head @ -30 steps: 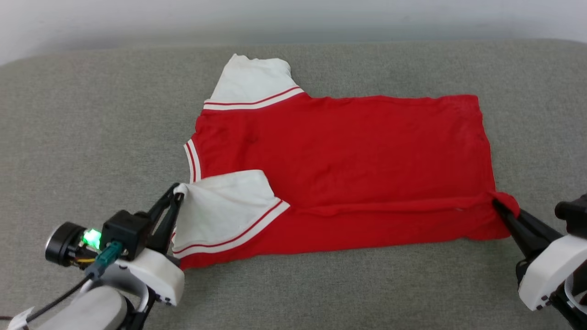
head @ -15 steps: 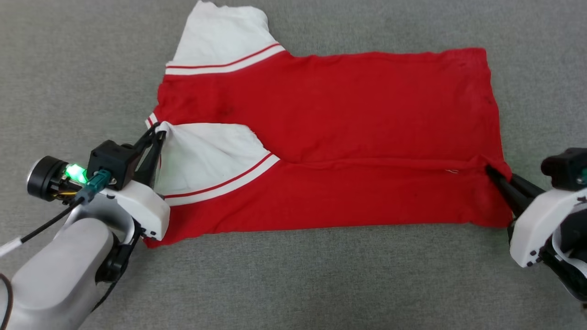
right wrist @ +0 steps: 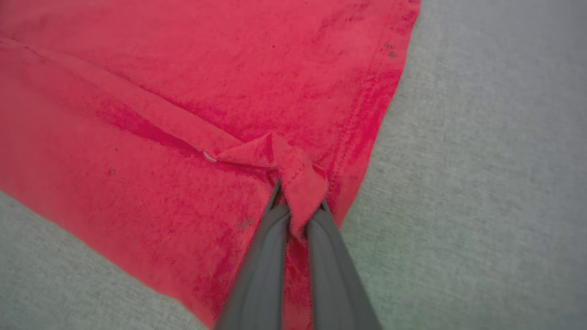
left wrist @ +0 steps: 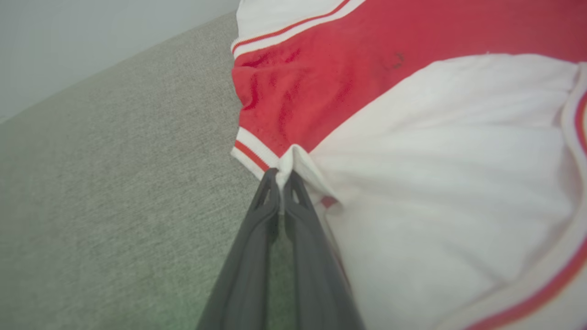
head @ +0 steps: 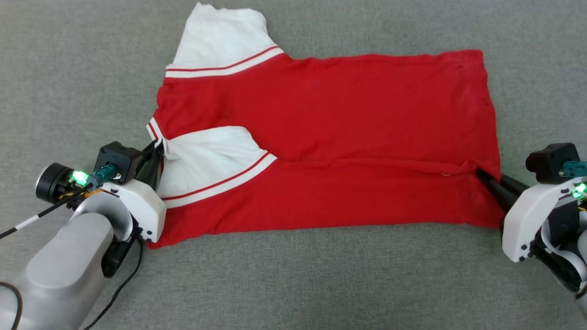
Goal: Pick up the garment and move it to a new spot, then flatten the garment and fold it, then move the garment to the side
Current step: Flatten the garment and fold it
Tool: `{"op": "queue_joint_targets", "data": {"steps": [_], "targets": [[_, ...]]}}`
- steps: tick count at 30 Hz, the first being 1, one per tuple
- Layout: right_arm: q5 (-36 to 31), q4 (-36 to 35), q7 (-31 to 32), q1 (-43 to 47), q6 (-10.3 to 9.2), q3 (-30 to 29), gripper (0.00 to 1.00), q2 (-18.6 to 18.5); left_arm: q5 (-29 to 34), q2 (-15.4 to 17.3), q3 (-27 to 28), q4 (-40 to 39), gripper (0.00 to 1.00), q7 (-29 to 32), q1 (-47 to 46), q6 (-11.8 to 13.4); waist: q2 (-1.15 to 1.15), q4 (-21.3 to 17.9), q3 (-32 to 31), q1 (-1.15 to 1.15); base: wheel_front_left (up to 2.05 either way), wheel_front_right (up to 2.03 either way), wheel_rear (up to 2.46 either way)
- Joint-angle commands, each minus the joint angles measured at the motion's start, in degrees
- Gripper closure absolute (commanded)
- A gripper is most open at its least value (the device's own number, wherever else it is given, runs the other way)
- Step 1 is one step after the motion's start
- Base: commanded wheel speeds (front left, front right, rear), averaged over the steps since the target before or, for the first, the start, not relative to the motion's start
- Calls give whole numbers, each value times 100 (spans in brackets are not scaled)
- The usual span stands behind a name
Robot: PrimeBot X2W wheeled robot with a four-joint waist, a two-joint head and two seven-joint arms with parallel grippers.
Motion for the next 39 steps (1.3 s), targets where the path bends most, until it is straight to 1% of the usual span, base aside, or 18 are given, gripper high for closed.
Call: {"op": "queue_joint_targets", "data": {"steps": [1, 4, 7, 11, 15, 20, 22, 26, 30, 32, 39], "targets": [[27, -31, -79, -61, -6, -35, 0, -59, -36, 14, -17, 87, 0, 23, 52, -36, 0, 36, -188, -1, 0, 0, 0], [75, -83, -150, 34, -5, -66, 0, -115, -38, 74, 18, 48, 0, 6, -77, -81, 0, 94, -413, -1, 0, 0, 0], [65, -139, -200, 182, -5, -139, 0, -182, 9, 211, 14, -88, 0, 133, -211, -101, 0, 163, -607, -1, 0, 0, 0], [43, -259, -178, 326, -5, -273, 0, -254, -92, 416, 26, -572, 0, 623, -338, -108, 0, 265, -787, -1, 0, 0, 0], [-5, -385, -105, 464, -5, -378, 0, -266, -265, 631, -22, -1051, 0, 1461, -564, -207, 0, 319, -874, -1, 0, 0, 0], [-64, -524, 13, 536, -5, -452, 0, -190, -812, 817, -121, -1479, 0, 2933, -765, -462, 0, 315, -931, -1, 0, 0, 0], [-84, -584, 74, 546, -5, -461, 0, -164, -1006, 920, -246, -1595, 0, 3583, -826, -570, 0, 298, -938, -1, 0, 0, 0], [-110, -682, 198, 558, -6, -423, 0, -103, -1406, 1017, -383, -1759, 0, 4583, -897, -657, 0, 229, -906, -1, 0, 0, 0], [-108, -732, 320, 535, -6, -360, 0, -68, -1883, 1014, -460, -1807, 0, 5355, -802, -659, 0, 140, -848, -1, 0, 0, 0], [-87, -751, 361, 504, -6, -331, 0, -64, -2070, 1008, -475, -1822, 0, 5652, -756, -578, 0, 96, -809, -1, 0, 0, 0], [-57, -742, 423, 368, -6, -200, 0, -23, -2181, 1084, -822, -1851, 0, 6357, -573, -580, 0, -79, -661, -1, 0, 0, 0]]}}
